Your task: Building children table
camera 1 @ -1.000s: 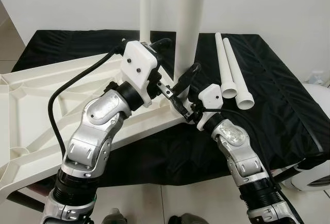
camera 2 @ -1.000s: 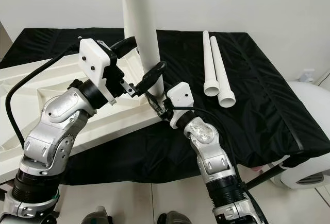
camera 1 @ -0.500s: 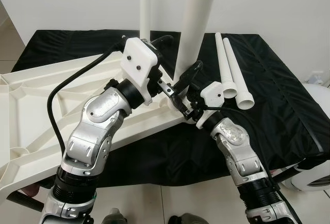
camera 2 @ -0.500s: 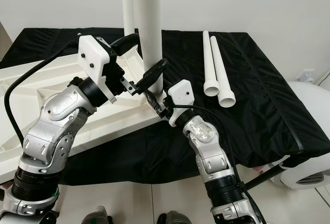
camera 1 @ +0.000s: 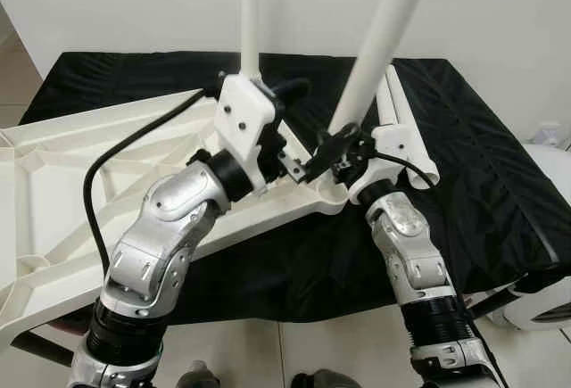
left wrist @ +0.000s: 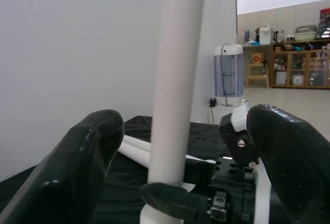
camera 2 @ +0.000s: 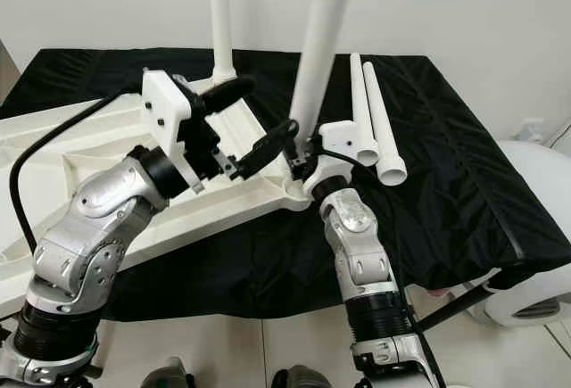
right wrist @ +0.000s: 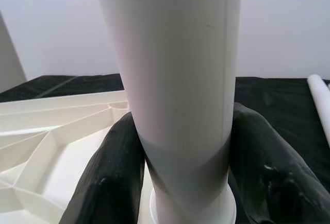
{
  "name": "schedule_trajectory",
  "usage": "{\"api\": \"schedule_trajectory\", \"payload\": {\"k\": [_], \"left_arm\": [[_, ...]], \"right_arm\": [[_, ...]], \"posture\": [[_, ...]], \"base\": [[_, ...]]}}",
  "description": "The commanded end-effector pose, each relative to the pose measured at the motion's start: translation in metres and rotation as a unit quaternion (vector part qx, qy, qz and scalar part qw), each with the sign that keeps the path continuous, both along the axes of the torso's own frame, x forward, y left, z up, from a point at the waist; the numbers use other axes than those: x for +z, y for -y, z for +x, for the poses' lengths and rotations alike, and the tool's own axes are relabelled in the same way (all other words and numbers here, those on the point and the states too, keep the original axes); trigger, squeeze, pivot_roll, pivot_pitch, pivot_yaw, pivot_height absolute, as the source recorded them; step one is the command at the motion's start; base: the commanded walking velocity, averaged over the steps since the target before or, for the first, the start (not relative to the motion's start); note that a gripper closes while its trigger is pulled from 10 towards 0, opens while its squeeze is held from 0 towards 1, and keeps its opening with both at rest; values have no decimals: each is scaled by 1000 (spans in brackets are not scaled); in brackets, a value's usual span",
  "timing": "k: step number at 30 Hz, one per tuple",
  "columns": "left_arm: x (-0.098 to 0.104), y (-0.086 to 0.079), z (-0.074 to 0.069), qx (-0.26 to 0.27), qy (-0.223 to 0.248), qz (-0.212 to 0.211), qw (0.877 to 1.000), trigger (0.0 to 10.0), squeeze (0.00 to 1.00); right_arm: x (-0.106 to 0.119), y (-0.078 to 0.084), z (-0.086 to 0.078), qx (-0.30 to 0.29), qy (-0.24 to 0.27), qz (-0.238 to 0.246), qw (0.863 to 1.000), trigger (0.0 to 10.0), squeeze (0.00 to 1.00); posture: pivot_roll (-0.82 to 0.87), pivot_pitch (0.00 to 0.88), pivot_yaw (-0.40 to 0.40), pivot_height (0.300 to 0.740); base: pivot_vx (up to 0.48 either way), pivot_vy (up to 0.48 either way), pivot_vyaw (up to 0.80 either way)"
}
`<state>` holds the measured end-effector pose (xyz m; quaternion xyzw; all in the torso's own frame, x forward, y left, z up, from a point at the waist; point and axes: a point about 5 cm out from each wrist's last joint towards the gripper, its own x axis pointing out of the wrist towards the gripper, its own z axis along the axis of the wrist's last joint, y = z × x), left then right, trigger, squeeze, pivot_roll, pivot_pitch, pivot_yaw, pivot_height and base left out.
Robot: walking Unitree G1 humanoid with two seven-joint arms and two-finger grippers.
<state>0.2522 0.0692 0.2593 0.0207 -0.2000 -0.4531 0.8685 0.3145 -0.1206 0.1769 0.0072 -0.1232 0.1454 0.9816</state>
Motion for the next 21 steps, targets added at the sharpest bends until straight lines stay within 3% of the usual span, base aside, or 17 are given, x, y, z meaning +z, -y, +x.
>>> {"api": "schedule_trajectory", "payload": {"k": [1,4,5,7,9,13,15,21], "left_arm": [[-4,-5,4,12,-14,-9,1000,10000,0],[-13,-22,28,126,-55,-43,990,10000,0],[-13,-22,28,126,-55,-43,990,10000,0],[-21,-34,42,190,-101,-66,974,10000,0],[-25,-45,51,244,-117,-70,960,10000,0],[-28,-50,56,265,-126,-72,953,10000,0],[-30,-59,63,295,-146,-82,941,10000,0],[-37,-61,62,303,-154,-57,939,10000,0]], "right_arm": [[0,4,2,-16,4,10,1000,10000,0],[-2,7,1,-44,5,13,999,10000,0],[-2,7,1,-44,5,13,999,10000,0],[-1,4,1,-42,8,11,999,10000,0],[1,1,0,-40,11,14,999,10000,0],[1,0,0,-35,10,19,999,10000,0],[2,-5,-1,-23,11,20,999,10000,0],[1,-6,-1,-18,15,-3,1000,10000,0]], "posture": [[67,0,-46,740],[58,0,-49,740],[58,0,-49,740],[56,0,-50,740],[47,0,-58,740],[46,0,-61,740],[47,0,-71,740],[65,0,-68,740]], "base": [[0,0,0],[0,0,0],[0,0,0],[0,0,0],[0,0,0],[0,0,0],[0,0,0],[0,0,0]]}}
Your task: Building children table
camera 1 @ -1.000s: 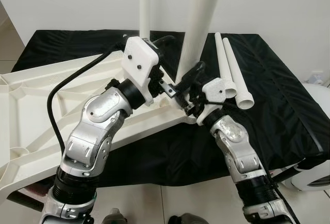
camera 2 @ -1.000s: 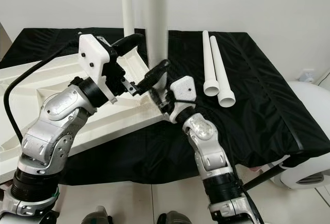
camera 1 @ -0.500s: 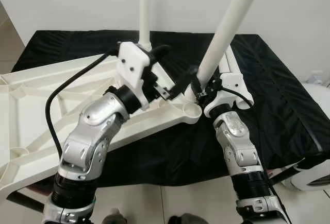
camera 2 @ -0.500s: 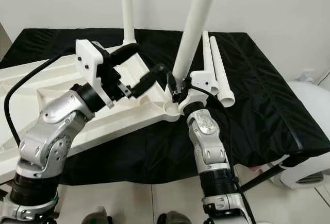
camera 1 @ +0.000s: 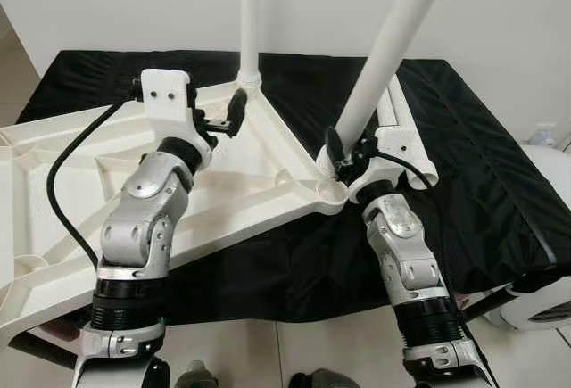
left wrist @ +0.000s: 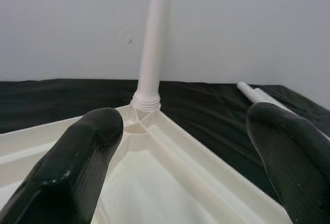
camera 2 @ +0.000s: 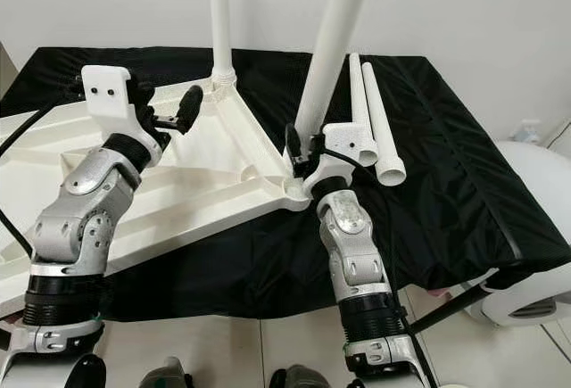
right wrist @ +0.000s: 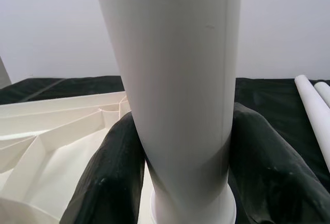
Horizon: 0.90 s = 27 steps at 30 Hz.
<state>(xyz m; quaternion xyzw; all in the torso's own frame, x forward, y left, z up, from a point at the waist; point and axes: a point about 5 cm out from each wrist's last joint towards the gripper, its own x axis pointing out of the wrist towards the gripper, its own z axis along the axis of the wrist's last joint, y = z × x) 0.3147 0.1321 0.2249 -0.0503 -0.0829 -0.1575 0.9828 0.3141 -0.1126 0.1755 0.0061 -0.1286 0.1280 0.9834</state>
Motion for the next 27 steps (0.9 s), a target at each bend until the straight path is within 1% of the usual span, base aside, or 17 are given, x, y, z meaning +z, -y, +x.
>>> {"api": "schedule_trajectory", "payload": {"k": [1,5,7,9,10,13,14,15,17,18,20,21,22,23,24,25,27], "left_arm": [[-3,2,0,10,-6,21,1000,10000,0],[-7,2,-3,18,-12,26,999,10000,0],[-14,5,-7,15,-21,40,999,10000,0],[-21,10,-13,12,-18,66,998,10000,0],[-27,13,-15,3,-29,68,997,10000,0],[-33,17,-18,-6,-37,72,997,10000,0],[-37,20,-20,-13,-39,80,996,10000,0],[-42,23,-23,-25,-38,100,994,10000,0],[-42,23,-23,-25,-38,100,994,10000,0],[-47,27,-25,-40,-36,121,991,10000,0],[-47,27,-25,-40,-36,121,991,10000,0],[-53,32,-28,-58,-33,145,987,10000,0],[-53,32,-28,-58,-33,145,987,10000,0],[-60,38,-31,-92,-37,173,980,10000,0],[-60,38,-31,-92,-37,173,980,10000,0],[-67,43,-34,-122,-44,195,972,10000,0],[-67,43,-34,-122,-44,195,972,10000,0]], "right_arm": [[3,2,0,-1,11,-8,1000,10000,0],[2,4,0,-3,8,-10,1000,10000,0],[0,6,-2,-3,1,-10,1000,10000,0],[-1,8,-4,-4,-4,-15,1000,10000,0],[-2,9,-5,-4,-6,-17,1000,10000,0],[-2,10,-6,-4,-8,-19,1000,10000,0],[-3,11,-7,-6,-8,-21,1000,10000,0],[-3,12,-7,-8,-9,-22,1000,10000,0],[-3,12,-7,-8,-9,-22,1000,10000,0],[-3,13,-7,-10,-8,-24,1000,10000,0],[-3,13,-7,-10,-8,-24,1000,10000,0],[-2,14,-6,-14,-8,-25,1000,10000,0],[-2,14,-6,-14,-8,-25,1000,10000,0],[-1,15,-4,-18,-6,-26,999,10000,0],[-1,15,-4,-18,-6,-26,999,10000,0],[0,16,-3,-20,-4,-28,999,10000,0],[0,16,-3,-20,-4,-28,999,10000,0]], "posture": [[65,0,-68,740],[75,0,-63,740],[76,0,-61,740],[75,0,-58,740],[73,0,-58,740],[72,0,-58,740],[72,0,-58,740],[70,0,-58,740],[70,0,-58,740],[68,0,-57,740],[68,0,-57,740],[69,0,-58,740],[69,0,-58,740],[71,0,-59,740],[71,0,-59,740],[70,0,-60,740],[70,0,-60,740]], "base": [[0,0,0],[0,0,0],[0,0,0],[0,0,0],[0,0,0],[0,0,0],[0,0,0],[0,0,0],[0,0,0],[0,0,0],[0,0,0],[0,0,0],[0,0,0],[0,0,0],[0,0,0],[0,0,0],[0,0,0]]}}
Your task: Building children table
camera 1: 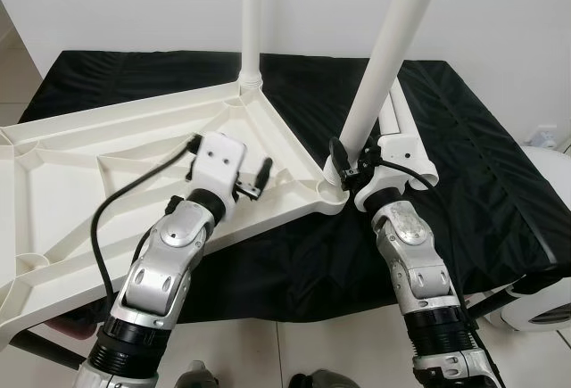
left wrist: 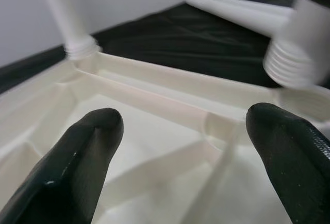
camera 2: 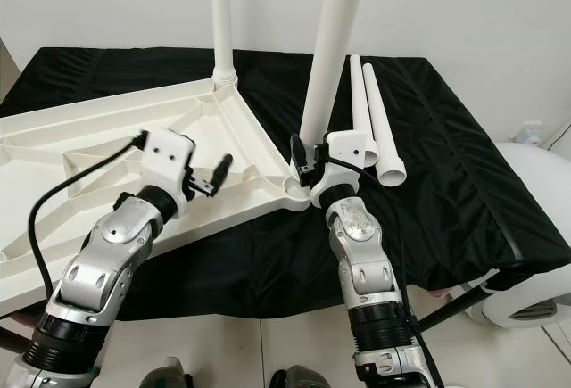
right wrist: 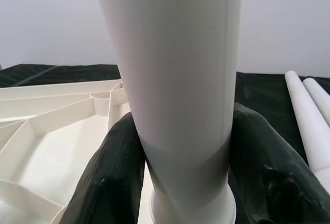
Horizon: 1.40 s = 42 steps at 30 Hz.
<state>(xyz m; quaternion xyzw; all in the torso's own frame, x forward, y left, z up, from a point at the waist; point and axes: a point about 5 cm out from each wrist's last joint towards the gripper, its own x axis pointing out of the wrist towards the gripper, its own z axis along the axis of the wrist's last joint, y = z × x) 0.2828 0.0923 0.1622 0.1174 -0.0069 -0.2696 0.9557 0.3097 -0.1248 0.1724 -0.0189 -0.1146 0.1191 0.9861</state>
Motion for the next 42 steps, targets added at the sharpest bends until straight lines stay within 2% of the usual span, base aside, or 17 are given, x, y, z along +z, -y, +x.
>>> {"api": "schedule_trajectory", "payload": {"k": [1,2,7,17,27,35,42], "left_arm": [[-11,7,-3,-43,-19,31,998,10000,0],[-19,10,-5,-66,-39,46,996,10000,0],[-36,18,-8,-106,-80,88,987,10000,0],[-38,24,-4,-127,-91,104,982,10000,0],[-48,25,1,-135,-131,124,974,10000,0],[-56,29,-9,-166,-149,132,966,10000,0],[-63,23,-21,-186,-170,138,958,10000,0]], "right_arm": [[4,4,3,-10,8,-4,1000,10000,0],[5,4,4,-13,10,-6,1000,10000,0],[7,0,5,-13,13,-7,1000,10000,0],[7,-1,5,-21,16,-19,999,10000,0],[6,1,6,-28,16,-17,999,10000,0],[6,1,6,-30,17,-18,999,10000,0],[5,1,5,-30,15,-19,999,10000,0]], "posture": [[69,0,-60,740],[67,0,-59,740],[57,0,-54,740],[53,0,-45,740],[49,0,-41,740],[48,0,-41,740],[47,0,-43,740]], "base": [[0,0,0],[0,0,0],[0,0,0],[0,0,0],[0,0,0],[0,0,0],[0,0,0]]}}
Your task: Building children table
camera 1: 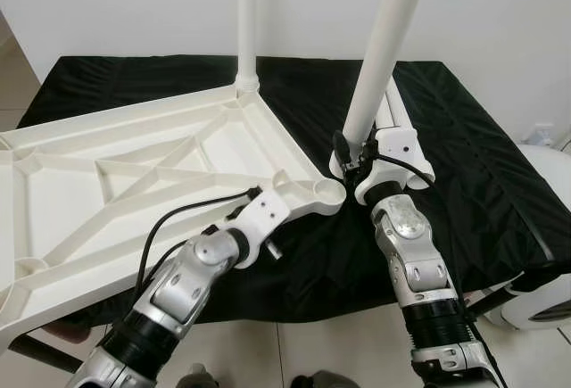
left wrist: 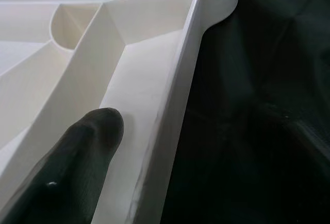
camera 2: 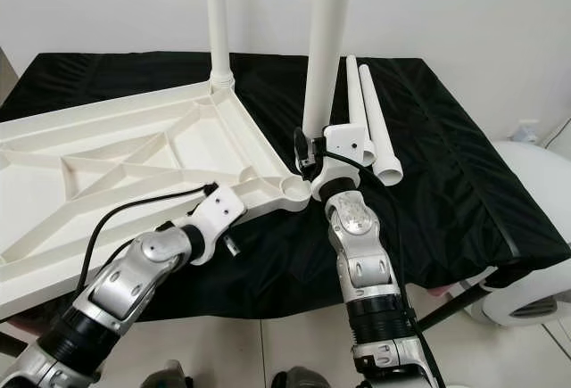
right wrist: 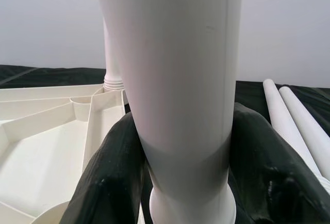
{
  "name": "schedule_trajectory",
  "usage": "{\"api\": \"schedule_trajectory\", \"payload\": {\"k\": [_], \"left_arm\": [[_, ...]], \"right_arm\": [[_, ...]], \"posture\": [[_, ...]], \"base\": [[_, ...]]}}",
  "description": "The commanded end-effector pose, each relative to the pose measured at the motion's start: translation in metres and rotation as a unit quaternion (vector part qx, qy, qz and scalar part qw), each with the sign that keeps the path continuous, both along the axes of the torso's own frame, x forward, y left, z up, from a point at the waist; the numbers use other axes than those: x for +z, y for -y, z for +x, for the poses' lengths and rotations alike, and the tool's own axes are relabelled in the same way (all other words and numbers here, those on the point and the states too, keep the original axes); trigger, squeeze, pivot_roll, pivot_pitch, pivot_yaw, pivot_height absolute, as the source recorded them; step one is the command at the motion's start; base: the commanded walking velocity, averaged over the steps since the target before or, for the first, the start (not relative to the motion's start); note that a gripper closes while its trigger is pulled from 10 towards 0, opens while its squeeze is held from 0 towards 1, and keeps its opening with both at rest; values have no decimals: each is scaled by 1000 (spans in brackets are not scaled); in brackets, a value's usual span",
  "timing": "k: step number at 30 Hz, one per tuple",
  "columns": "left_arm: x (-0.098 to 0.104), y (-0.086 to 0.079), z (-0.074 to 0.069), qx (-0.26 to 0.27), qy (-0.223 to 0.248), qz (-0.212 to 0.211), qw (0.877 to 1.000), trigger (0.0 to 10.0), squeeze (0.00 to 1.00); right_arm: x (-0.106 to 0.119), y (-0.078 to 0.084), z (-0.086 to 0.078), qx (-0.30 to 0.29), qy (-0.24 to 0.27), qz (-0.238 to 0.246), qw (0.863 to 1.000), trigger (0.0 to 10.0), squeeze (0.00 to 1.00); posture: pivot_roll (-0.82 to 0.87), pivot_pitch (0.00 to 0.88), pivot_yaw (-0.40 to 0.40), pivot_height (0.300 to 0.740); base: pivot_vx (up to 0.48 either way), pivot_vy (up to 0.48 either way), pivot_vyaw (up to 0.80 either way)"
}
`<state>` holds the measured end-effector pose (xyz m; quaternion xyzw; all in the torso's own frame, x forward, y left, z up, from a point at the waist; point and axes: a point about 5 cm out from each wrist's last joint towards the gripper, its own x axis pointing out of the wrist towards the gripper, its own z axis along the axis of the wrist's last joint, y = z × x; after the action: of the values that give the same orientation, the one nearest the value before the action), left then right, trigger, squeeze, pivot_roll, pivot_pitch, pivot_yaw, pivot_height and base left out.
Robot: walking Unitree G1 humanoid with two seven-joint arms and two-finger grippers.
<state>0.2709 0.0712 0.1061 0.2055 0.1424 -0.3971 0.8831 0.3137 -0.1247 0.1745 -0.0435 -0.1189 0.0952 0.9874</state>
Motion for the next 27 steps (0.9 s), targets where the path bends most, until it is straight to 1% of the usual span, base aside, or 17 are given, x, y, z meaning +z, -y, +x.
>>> {"api": "schedule_trajectory", "payload": {"k": [1,2,5,6,8,9,11,12,15,16,18,19,21,22,24,25,27], "left_arm": [[-8,2,-9,-57,-51,3,997,10000,0],[-9,1,-9,-55,-54,2,997,9333,0],[-9,1,-9,-53,-57,1,997,9333,0],[-8,2,-7,-49,-60,-5,997,4078,0],[-8,3,-6,-46,-60,-7,997,3176,0],[-7,4,-5,-46,-59,-12,997,0,0],[-6,4,-3,-44,-56,-12,997,0,0],[-6,3,-3,-41,-55,-12,998,3255,0],[-6,2,-1,-37,-56,-11,998,3255,0],[-6,1,0,-33,-55,-6,998,10000,0],[-6,-2,3,-27,-54,-1,998,10000,0],[-5,-3,4,-27,-54,-4,998,4039,0],[-5,-3,4,-27,-54,-4,998,4039,0],[-4,-4,4,-27,-52,-8,998,0,0],[-3,-4,4,-31,-52,-9,998,0,0],[-3,-5,5,-27,-52,-6,998,10000,0],[-3,-5,5,-27,-52,-6,998,10000,0]], "right_arm": [[3,1,1,-3,7,2,1000,10000,0],[2,1,1,-3,7,2,1000,10000,0],[2,1,1,-3,6,2,1000,10000,0],[2,0,1,-2,6,2,1000,10000,0],[2,0,1,-1,6,2,1000,10000,0],[2,0,1,-1,7,2,1000,10000,0],[2,-1,1,-1,7,2,1000,10000,0],[2,-1,1,-1,7,2,1000,10000,0],[2,-1,0,-1,7,2,1000,10000,0],[1,-1,0,-1,6,1,1000,10000,0],[1,0,0,-1,6,0,1000,10000,0],[1,0,-1,-1,6,0,1000,10000,0],[1,0,-1,-1,6,0,1000,10000,0],[1,0,-1,-1,5,0,1000,10000,0],[1,0,-1,1,4,0,1000,10000,0],[1,0,-1,4,4,1,1000,10000,0],[1,0,-1,4,4,1,1000,10000,0]], "posture": [[47,0,-43,740],[47,0,-44,740],[47,0,-44,740],[46,0,-43,740],[46,0,-43,740],[43,0,-42,740],[43,0,-42,740],[40,0,-39,740],[40,0,-39,740],[39,0,-39,740],[36,0,-38,740],[36,0,-39,740],[36,0,-39,740],[36,0,-39,740],[38,0,-41,740],[39,0,-42,740],[39,0,-42,740]], "base": [[0,0,0],[0,0,0],[0,0,0],[0,0,0],[0,0,0],[0,0,0],[0,0,0],[0,0,0],[0,0,0],[0,0,0],[0,0,0],[0,0,0],[0,0,0],[0,0,0],[0,0,0],[0,0,0],[0,0,0]]}}
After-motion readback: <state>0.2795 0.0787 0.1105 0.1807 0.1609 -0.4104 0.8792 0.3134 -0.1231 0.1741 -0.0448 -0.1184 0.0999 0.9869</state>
